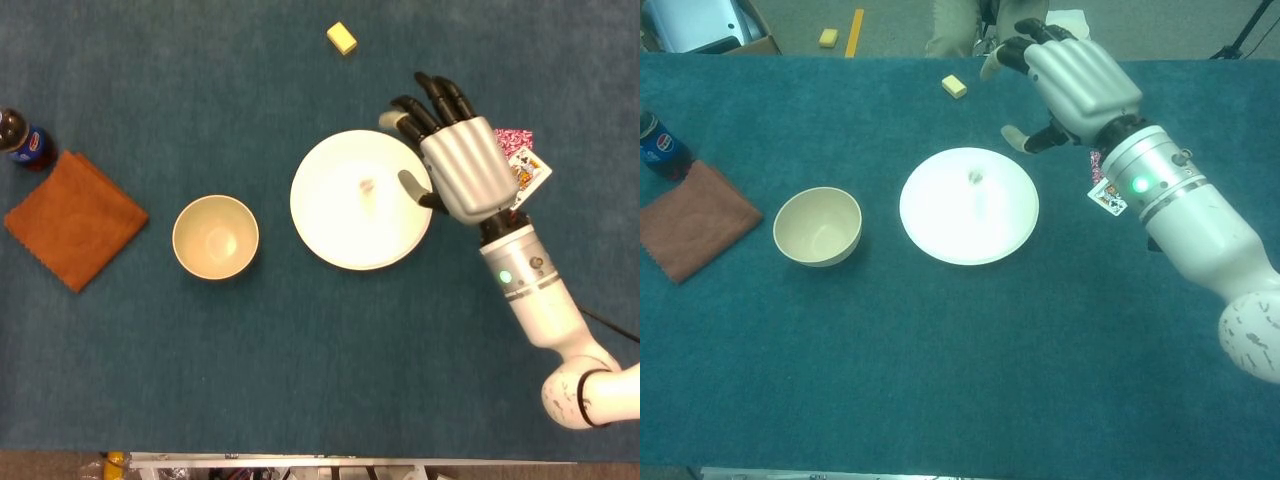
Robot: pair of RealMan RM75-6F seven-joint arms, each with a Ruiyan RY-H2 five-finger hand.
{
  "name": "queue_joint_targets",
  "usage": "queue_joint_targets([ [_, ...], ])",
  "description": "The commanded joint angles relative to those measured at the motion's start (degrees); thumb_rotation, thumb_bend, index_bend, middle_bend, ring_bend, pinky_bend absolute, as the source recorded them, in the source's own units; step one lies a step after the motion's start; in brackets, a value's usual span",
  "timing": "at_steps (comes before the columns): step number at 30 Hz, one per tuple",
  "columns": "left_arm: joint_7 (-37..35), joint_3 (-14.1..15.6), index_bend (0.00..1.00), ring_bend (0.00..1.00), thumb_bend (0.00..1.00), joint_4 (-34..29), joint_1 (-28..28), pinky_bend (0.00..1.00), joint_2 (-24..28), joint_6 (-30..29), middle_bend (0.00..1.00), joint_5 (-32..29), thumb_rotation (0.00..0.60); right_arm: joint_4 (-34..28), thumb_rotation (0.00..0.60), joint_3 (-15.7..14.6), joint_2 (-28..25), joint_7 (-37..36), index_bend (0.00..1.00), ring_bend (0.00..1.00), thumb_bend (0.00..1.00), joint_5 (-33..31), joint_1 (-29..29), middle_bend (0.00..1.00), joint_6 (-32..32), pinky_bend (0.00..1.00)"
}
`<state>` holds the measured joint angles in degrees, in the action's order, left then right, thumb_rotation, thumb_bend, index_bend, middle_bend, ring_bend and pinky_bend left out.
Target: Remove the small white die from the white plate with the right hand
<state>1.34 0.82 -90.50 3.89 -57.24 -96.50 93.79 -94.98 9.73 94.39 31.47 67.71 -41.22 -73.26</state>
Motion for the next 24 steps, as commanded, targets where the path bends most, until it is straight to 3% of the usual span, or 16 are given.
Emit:
queue_joint_targets([
  [1, 0.10, -0.06, 0.06, 0.03, 0.34, 0.02, -0.15, 0.07, -0.10, 0.11, 0.09, 0.07, 0.600, -0.08, 0.600, -0.12, -0.45, 0.49, 0.17, 0.06, 0.29, 0.03, 0.59, 0.23, 0.08, 0.10],
  [10, 0.33, -0.16, 0.06, 0.03, 0.34, -0.22, -0.19, 0.07, 0.10, 0.43, 0.09, -0.42, 0.600, -4.13, 0.600, -0.39, -4.60, 4.14, 0.16, 0.06, 0.29, -0.96, 2.52, 0.23, -0.42, 0.10],
  [24, 0.35, -0.56, 0.06, 0.03, 0.34, -0.15, -1.26, 0.07, 0.07, 2.37, 0.09, -1.32, 0.600, -16.77, 0.600, -5.37, -20.64, 6.84, 0.16, 0.06, 0.29, -0.40, 13.34, 0.23, -9.55, 0.10],
])
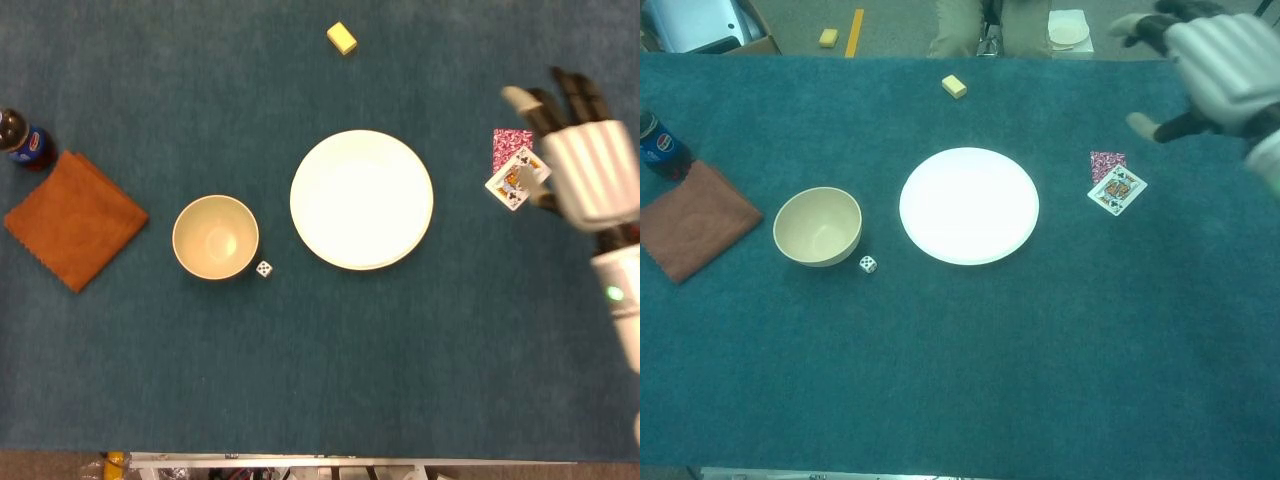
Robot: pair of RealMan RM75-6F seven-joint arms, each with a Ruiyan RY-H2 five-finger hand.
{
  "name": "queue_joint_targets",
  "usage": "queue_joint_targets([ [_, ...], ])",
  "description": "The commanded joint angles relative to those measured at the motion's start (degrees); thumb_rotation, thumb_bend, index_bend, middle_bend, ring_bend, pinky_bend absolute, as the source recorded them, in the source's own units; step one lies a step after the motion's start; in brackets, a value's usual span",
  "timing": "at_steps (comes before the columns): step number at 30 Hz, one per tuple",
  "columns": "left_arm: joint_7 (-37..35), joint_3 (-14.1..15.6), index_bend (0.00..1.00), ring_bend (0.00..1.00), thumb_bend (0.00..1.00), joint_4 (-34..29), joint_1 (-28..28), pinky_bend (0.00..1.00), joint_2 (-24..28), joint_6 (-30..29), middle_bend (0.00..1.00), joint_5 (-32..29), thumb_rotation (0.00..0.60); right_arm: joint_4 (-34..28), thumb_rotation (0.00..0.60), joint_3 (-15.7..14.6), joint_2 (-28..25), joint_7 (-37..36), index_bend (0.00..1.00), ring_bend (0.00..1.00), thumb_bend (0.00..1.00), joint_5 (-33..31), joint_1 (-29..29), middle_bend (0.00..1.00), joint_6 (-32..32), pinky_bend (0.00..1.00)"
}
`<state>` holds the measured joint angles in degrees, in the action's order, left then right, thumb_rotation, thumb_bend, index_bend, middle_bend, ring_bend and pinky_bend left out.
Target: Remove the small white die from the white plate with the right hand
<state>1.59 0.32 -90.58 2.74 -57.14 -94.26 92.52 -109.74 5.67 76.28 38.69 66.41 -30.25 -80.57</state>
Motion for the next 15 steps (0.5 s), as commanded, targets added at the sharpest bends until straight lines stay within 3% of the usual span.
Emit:
queue_joint_targets([
  [1, 0.18, -0.09, 0.06, 0.03, 0.34, -0.12, -0.22, 0.07, -0.04, 0.30, 0.09, -0.10, 0.600, -2.50, 0.600, -1.66, -3.36, -0.71, 0.16, 0.06, 0.29, 1.35, 3.17, 0.23, -2.97, 0.10],
  [15, 1.47, -0.17, 0.06, 0.03, 0.34, -1.00, -1.19, 0.07, -0.51, 1.46, 0.09, 0.06, 0.600, -6.73, 0.600, -7.57, -11.85, -5.87, 0.16, 0.06, 0.29, 9.86, 15.74, 0.23, -13.34, 0.10],
])
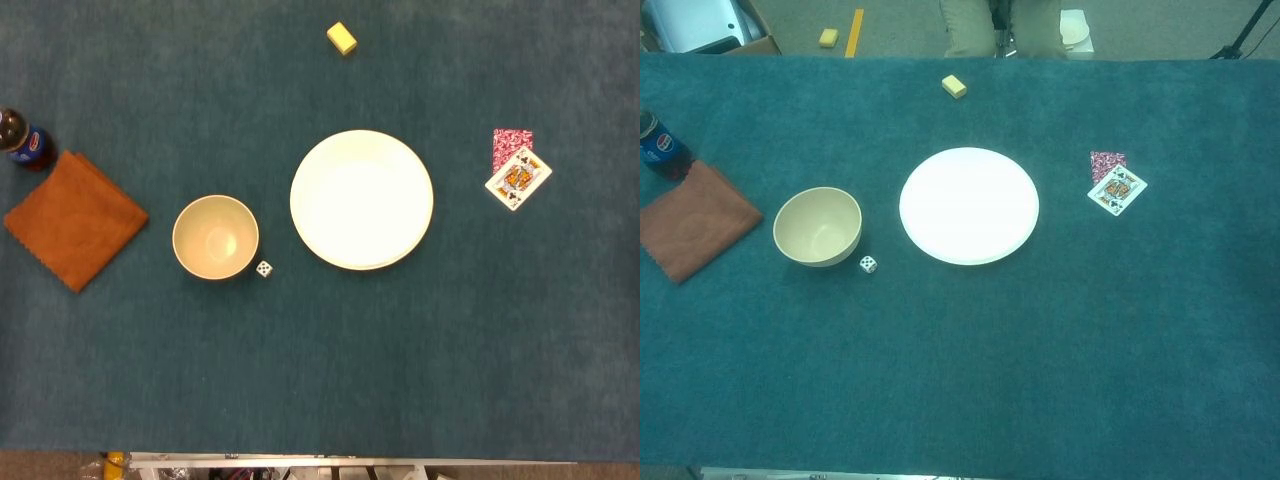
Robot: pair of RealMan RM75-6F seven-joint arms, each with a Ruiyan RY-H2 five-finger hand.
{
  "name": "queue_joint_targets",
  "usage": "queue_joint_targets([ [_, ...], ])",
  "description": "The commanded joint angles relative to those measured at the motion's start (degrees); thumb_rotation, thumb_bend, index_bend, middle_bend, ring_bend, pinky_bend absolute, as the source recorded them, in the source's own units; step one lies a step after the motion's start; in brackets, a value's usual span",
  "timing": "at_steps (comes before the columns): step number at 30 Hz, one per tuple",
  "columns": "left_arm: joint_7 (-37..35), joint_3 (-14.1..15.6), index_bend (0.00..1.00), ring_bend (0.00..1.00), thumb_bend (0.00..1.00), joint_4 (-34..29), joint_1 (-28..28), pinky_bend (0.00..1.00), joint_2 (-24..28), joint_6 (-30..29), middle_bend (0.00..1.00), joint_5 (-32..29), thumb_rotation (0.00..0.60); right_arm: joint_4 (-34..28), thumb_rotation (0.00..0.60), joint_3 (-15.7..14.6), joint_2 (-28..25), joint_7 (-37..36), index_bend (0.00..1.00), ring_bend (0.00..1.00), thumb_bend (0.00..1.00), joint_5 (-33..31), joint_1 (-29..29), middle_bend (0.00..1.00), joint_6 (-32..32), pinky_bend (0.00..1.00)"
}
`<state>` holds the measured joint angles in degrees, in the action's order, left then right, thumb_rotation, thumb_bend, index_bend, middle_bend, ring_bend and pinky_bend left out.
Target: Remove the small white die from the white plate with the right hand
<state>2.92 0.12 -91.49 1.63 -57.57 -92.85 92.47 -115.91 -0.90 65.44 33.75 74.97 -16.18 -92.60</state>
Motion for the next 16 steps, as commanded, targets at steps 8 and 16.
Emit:
queue_joint_targets([
  [8, 0.81, 0.04, 0.06, 0.03, 0.34, -0.67, -0.32, 0.07, -0.54, -0.26, 0.09, 0.82, 0.600, -0.62, 0.600, -1.09, -1.93, -2.96, 0.16, 0.06, 0.29, 3.16, 5.39, 0.23, -3.07, 0.10],
  [16, 0.63, -0.03, 0.06, 0.03, 0.34, -0.63, -0.41, 0.07, -0.56, -0.46, 0.09, 0.86, 0.600, -0.53, 0.600, 0.07, -2.06, -3.31, 0.16, 0.06, 0.29, 4.57, 7.18, 0.23, -3.20, 0.10],
])
